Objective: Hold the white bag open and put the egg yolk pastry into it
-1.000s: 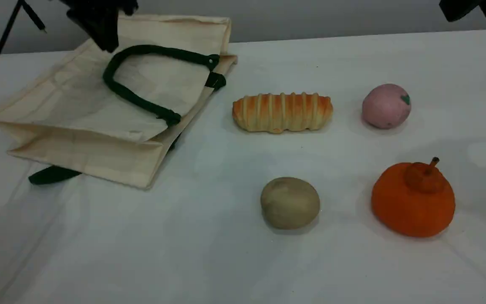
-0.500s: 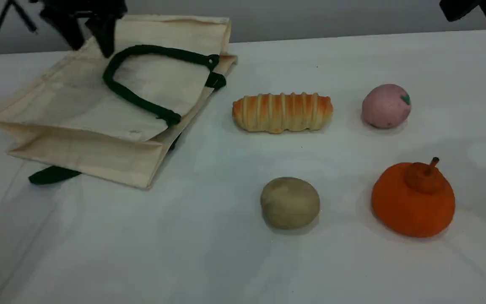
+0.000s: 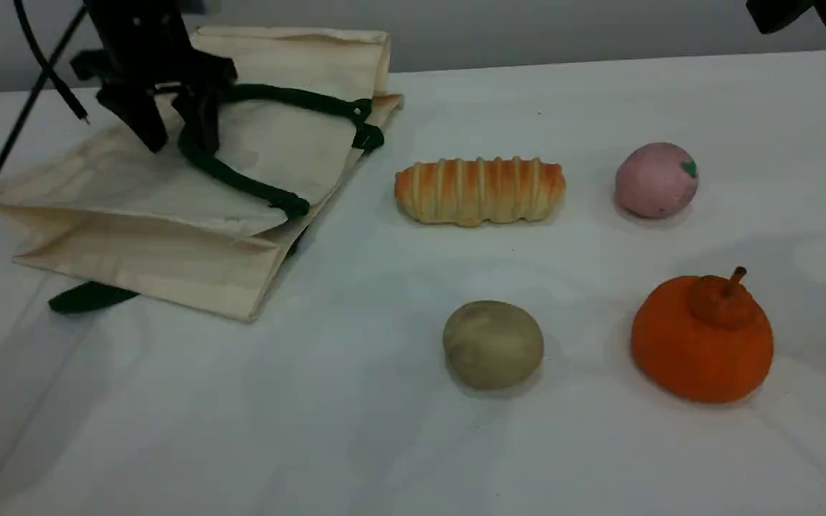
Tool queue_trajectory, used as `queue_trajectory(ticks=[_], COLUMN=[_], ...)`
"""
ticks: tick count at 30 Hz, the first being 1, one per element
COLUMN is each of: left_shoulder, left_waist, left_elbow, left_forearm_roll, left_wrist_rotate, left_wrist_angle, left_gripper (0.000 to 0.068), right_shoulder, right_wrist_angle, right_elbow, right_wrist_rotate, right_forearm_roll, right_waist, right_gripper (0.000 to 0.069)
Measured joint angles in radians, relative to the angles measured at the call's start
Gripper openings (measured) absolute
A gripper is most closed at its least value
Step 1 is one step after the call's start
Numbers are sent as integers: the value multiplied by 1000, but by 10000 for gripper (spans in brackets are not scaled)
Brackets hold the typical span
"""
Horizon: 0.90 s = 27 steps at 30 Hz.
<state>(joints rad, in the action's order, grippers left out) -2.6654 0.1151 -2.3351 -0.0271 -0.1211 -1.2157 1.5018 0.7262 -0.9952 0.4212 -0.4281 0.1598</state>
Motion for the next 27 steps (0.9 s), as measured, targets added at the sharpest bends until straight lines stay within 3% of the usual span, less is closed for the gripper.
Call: queue_trajectory(ticks=[10, 13, 20, 27], left_shoulder=[-31, -32, -32, -22], left_waist=[-1, 0, 0, -1], left_elbow=[-1, -1, -1, -1], left_forearm_roll=[-185, -193, -193, -188], left_wrist_rotate=[-28, -28, -47, -67], left_wrist_angle=[73, 73, 64, 22], left_gripper=[477, 415, 109, 92], right_shoulder=[0, 0, 1, 1], right_wrist_angle=[0, 0, 0, 0], right_elbow=[0, 0, 0, 0], right_wrist_rotate=[0, 0, 0, 0], right_forearm_roll=[0, 0, 0, 0], right_waist=[0, 0, 0, 0], right_gripper=[382, 382, 382, 382])
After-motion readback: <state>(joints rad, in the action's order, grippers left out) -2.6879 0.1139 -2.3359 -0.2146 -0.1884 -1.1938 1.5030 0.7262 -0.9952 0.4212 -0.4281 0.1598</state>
